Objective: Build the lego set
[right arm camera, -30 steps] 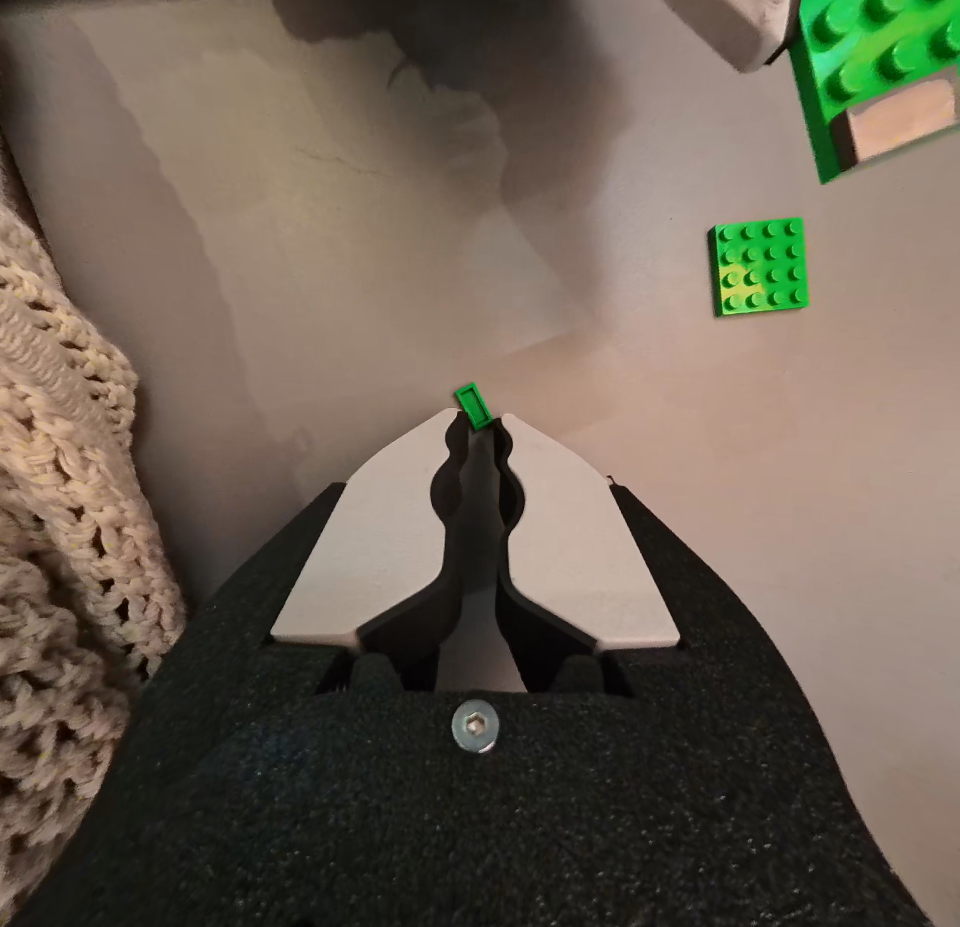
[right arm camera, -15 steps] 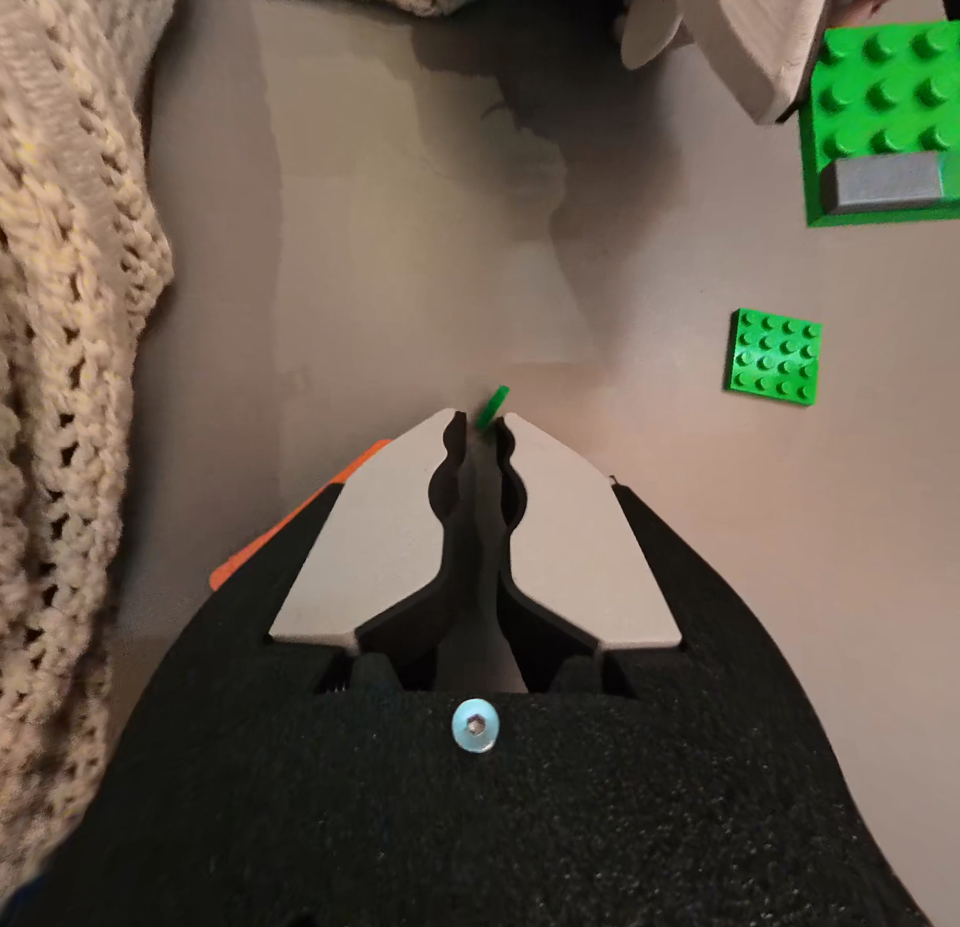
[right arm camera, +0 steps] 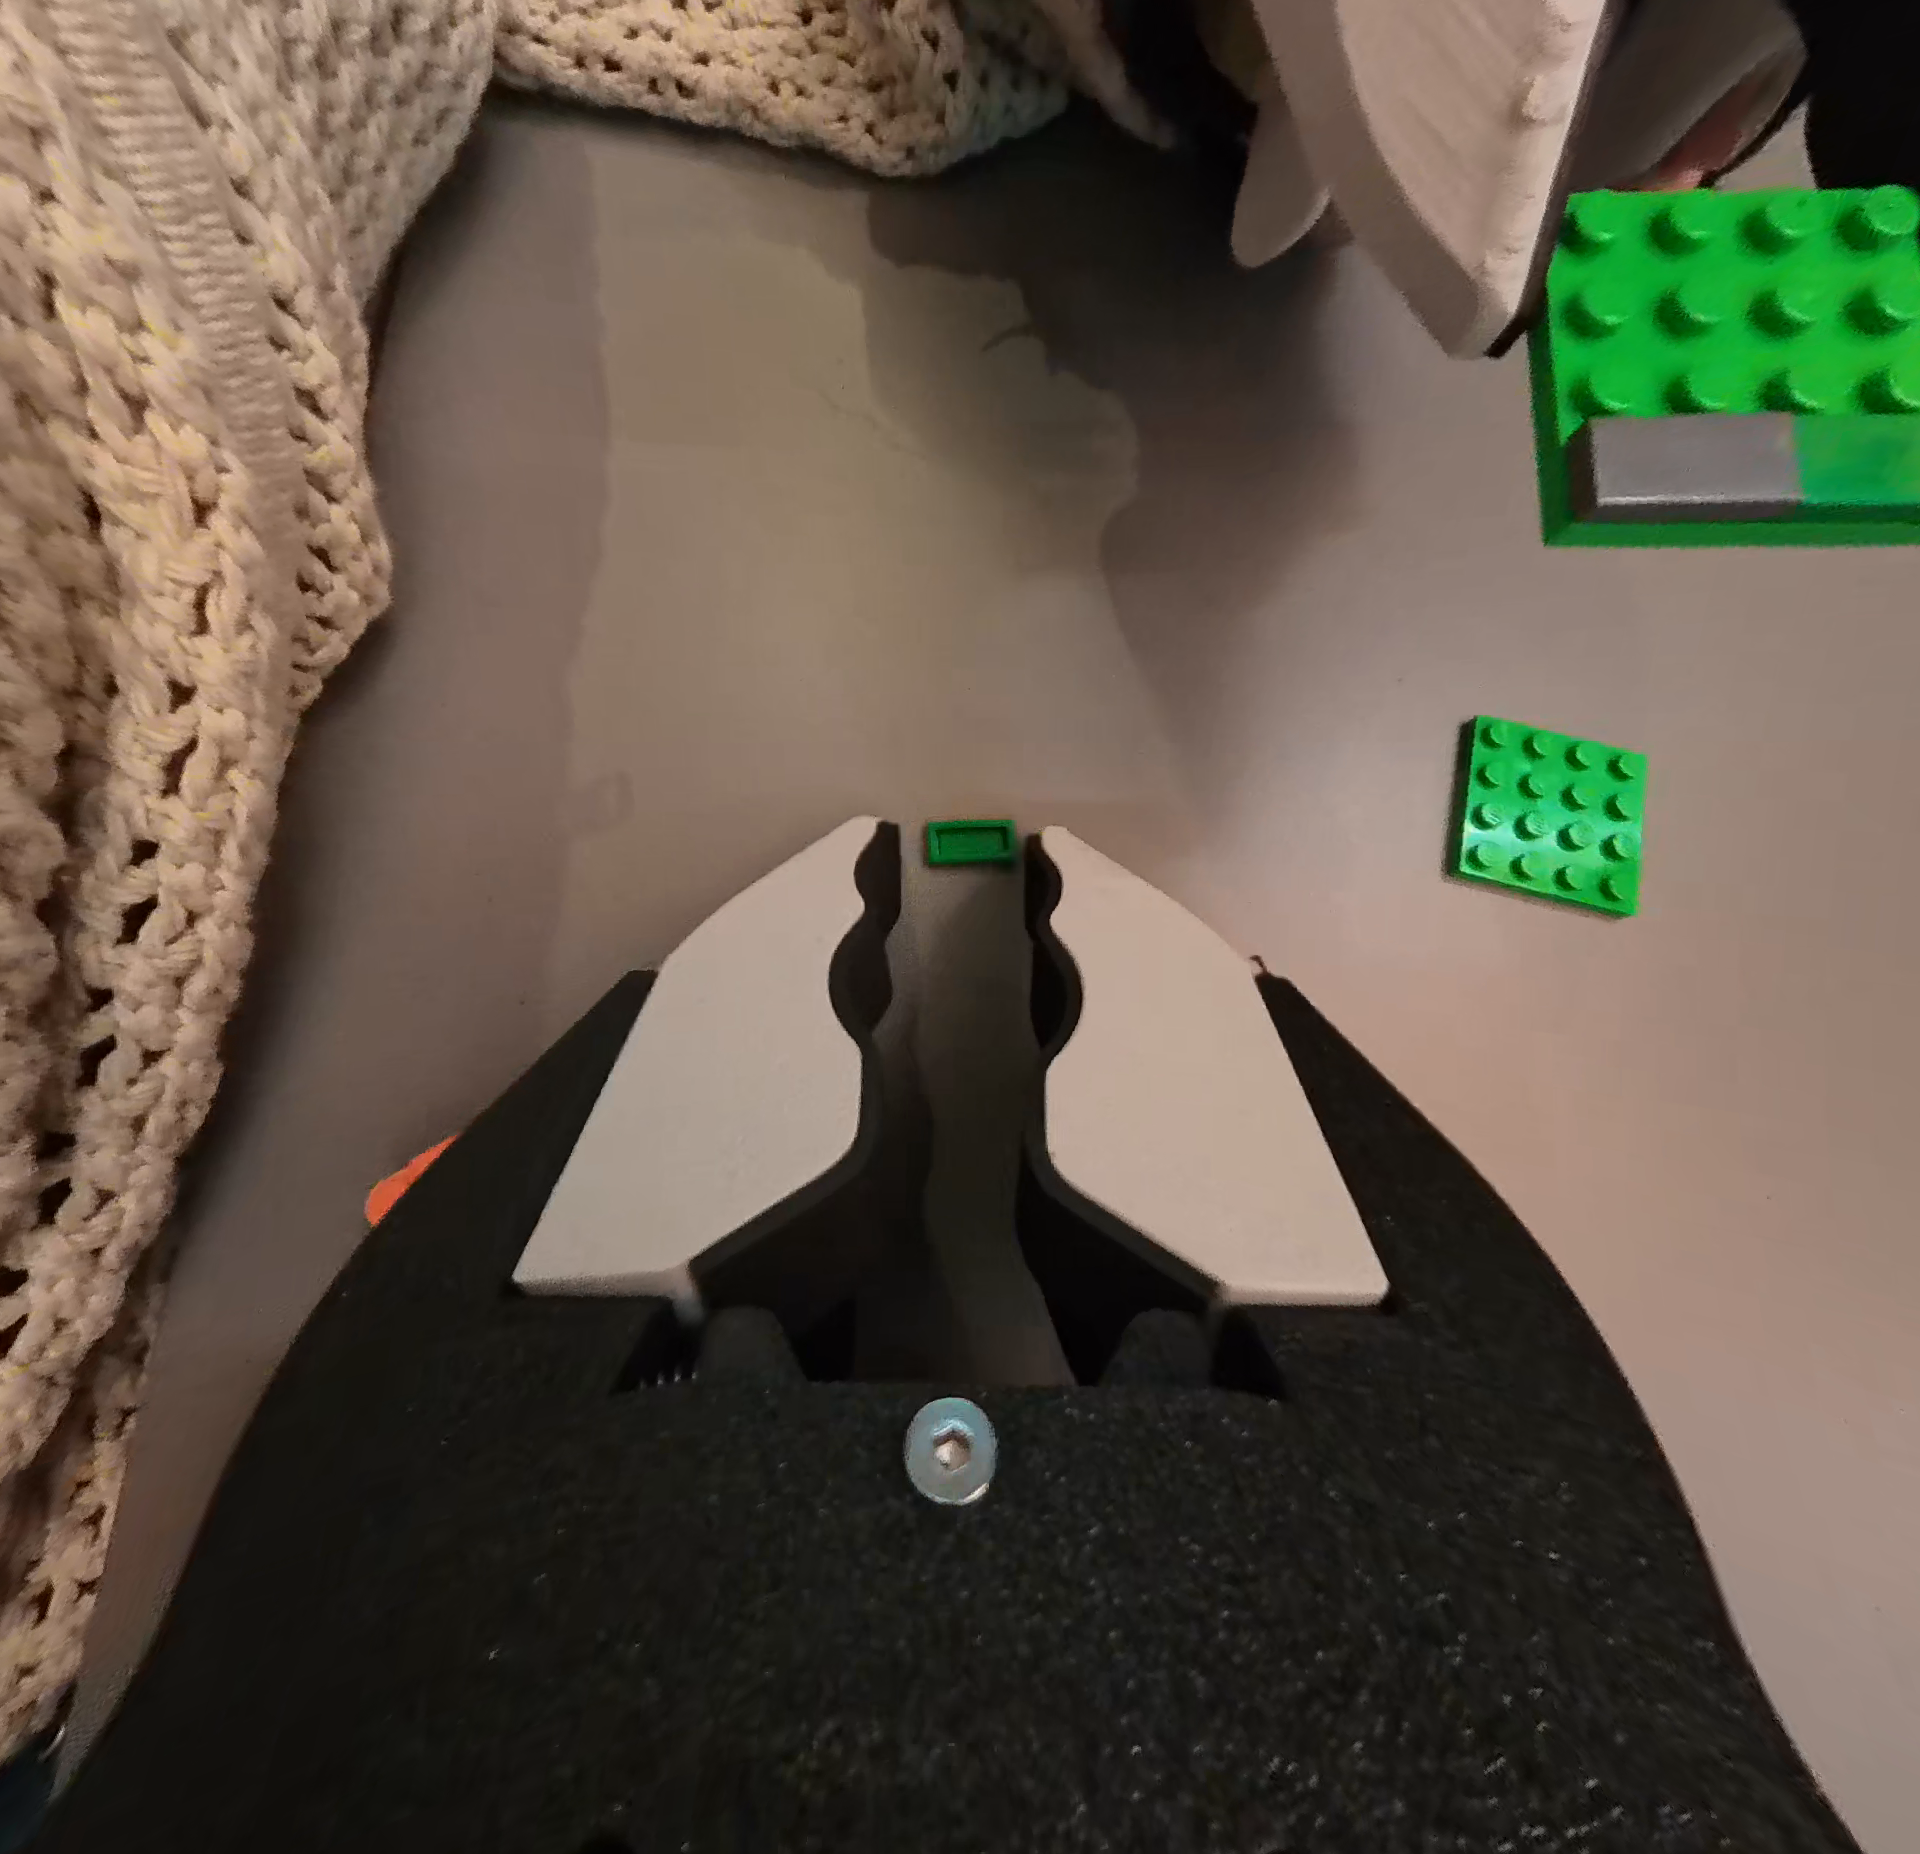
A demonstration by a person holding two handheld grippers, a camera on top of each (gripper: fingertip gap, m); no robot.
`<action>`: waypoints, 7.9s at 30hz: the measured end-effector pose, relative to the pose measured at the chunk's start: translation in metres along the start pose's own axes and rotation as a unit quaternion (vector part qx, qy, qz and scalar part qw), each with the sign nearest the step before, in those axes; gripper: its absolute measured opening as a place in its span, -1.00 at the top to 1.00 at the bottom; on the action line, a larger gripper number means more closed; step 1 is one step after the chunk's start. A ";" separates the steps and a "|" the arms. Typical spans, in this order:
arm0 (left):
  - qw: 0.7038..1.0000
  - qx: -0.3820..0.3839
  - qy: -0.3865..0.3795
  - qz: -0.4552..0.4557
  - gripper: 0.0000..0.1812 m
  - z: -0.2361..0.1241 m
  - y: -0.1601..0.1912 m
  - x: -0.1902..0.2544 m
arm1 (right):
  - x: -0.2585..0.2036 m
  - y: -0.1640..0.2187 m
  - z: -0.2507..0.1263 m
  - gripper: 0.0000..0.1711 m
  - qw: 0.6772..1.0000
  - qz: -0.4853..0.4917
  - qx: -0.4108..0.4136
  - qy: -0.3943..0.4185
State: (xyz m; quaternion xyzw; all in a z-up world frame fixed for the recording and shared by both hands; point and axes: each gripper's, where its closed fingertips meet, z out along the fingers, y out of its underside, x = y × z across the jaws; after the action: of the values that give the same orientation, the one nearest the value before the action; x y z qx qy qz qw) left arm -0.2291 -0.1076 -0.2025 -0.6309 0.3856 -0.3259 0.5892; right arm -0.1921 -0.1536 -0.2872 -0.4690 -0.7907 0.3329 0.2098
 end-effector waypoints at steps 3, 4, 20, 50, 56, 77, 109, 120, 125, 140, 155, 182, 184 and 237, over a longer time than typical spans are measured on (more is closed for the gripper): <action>1.000 -0.001 0.000 0.002 0.63 0.001 0.000 0.000 | 0.002 0.000 0.000 0.84 1.000 0.002 0.000 -0.001; 1.000 -0.002 0.000 0.003 0.63 0.001 0.000 0.000 | 0.002 0.000 -0.001 0.84 1.000 0.002 -0.001 -0.003; 0.999 -0.017 -0.024 0.023 0.63 0.004 0.003 -0.003 | 0.012 -0.002 -0.016 0.74 0.998 0.010 0.032 -0.046; 0.999 -0.029 -0.016 0.035 0.63 0.005 0.004 0.002 | -0.004 0.002 -0.002 0.91 0.994 -0.091 -0.023 -0.064; 0.999 -0.032 -0.015 0.039 0.62 0.007 0.006 0.003 | -0.003 0.001 0.000 0.91 0.994 -0.094 -0.030 -0.056; 0.975 -0.149 0.006 0.167 0.62 0.024 0.039 0.025 | 0.045 -0.019 -0.042 0.92 0.994 -0.063 -0.005 0.087; 0.973 -0.144 -0.040 0.179 0.63 0.018 0.040 0.003 | 0.020 0.064 -0.067 0.85 0.984 -0.005 -0.175 0.024; 0.974 -0.183 -0.031 0.126 0.62 0.017 0.047 0.004 | 0.033 0.037 -0.060 0.91 0.992 -0.007 -0.117 0.048; 0.970 -0.224 -0.010 0.093 0.62 0.017 0.058 0.009 | 0.058 -0.021 -0.042 0.92 0.995 -0.027 -0.003 0.098; 0.963 -0.258 0.035 0.063 0.63 0.015 0.068 0.019 | 0.059 -0.024 -0.007 0.91 0.993 -0.082 0.046 0.076; 0.961 -0.267 0.040 0.058 0.62 0.011 0.072 0.018 | 0.057 -0.020 -0.002 0.91 0.994 -0.060 0.060 0.073; 0.961 -0.265 0.037 0.065 0.63 0.000 0.077 0.011 | 0.057 -0.021 -0.012 0.76 0.995 -0.003 0.080 0.064; 0.965 -0.252 0.030 0.069 0.63 0.000 0.074 0.009 | 0.057 -0.023 -0.017 0.67 0.992 0.060 0.101 0.033; 0.966 -0.150 0.121 0.172 0.63 0.001 0.049 0.053 | 0.007 -0.037 -0.022 0.91 0.845 0.420 0.137 -0.300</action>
State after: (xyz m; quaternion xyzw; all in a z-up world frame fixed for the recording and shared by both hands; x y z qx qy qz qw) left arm -0.2072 -0.1536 -0.2538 -0.5924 0.6011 -0.2321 0.4837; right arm -0.2037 -0.1523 -0.2454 -0.5998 -0.4889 0.6187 -0.1356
